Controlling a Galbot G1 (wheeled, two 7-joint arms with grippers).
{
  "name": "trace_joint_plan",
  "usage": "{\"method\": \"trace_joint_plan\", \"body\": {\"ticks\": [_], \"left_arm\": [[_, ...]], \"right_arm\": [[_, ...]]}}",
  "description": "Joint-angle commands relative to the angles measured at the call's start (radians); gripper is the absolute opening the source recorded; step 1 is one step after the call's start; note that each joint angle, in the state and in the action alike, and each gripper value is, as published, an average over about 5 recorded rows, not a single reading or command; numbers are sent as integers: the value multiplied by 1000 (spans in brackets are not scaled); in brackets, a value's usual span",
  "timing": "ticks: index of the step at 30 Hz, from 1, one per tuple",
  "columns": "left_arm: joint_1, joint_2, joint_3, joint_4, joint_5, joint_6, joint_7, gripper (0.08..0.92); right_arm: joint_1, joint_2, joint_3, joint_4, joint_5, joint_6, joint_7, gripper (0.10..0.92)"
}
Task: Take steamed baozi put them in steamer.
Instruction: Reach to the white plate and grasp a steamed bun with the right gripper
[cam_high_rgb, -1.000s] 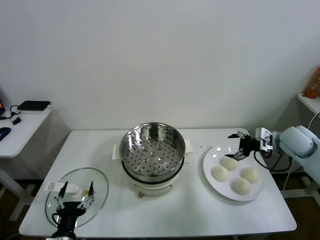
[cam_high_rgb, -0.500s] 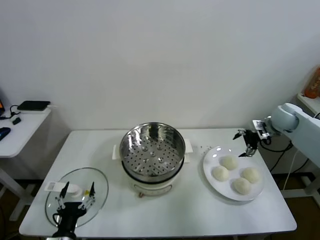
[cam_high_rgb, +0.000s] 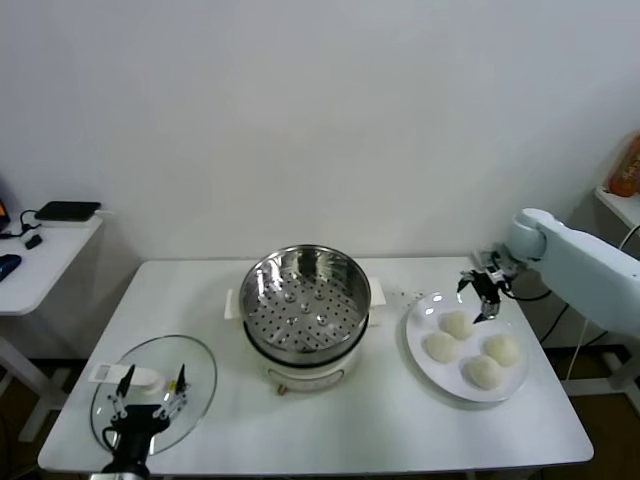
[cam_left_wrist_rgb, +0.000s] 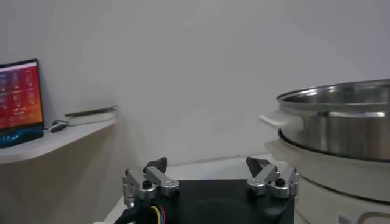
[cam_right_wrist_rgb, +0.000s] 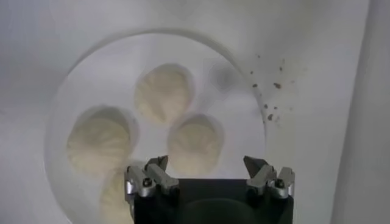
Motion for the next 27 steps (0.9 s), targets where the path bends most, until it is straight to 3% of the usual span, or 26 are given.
{"method": "trace_joint_plan", "body": {"ticks": [1, 27], "left_arm": [[1, -1, -1, 1, -1, 2, 0, 823], [4, -3, -3, 19, 3, -5, -1, 823]], "right_arm": [[-60, 61, 31, -89, -73, 28, -6, 823], [-126, 103, 158, -178, -123, 63, 35, 823]]}}
